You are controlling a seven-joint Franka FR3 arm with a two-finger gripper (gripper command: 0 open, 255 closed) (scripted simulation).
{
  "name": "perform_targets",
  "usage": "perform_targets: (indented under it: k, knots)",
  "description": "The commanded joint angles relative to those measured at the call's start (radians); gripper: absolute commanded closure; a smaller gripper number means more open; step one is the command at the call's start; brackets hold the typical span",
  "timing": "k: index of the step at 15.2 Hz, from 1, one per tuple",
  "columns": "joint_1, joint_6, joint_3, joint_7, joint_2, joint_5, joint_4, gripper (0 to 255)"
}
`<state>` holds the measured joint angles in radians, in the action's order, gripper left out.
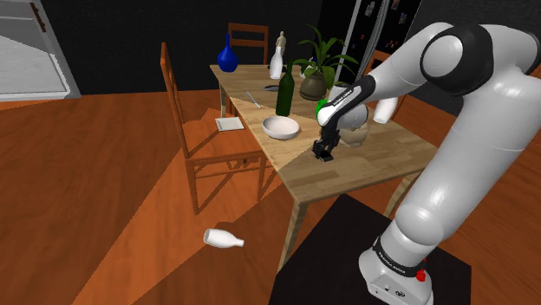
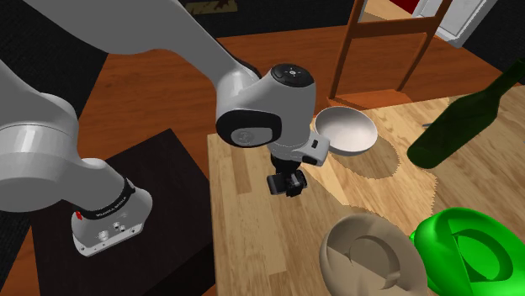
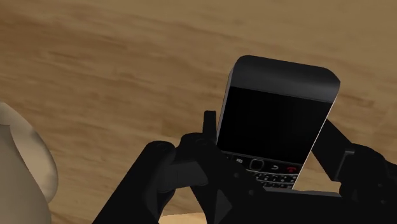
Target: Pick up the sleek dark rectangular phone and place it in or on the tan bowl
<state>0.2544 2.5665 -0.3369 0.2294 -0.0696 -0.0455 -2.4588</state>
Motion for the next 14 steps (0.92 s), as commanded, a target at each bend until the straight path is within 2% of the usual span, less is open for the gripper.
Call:
perform_targets:
  k: [1,14]
  knots:
    - [-0.001,-0.021,-0.002,-0.008,0.019,-0.011,0.002,255]
    - [-0.001,-0.209,0.0,-0.042,0.161,-0.066,0.053,255]
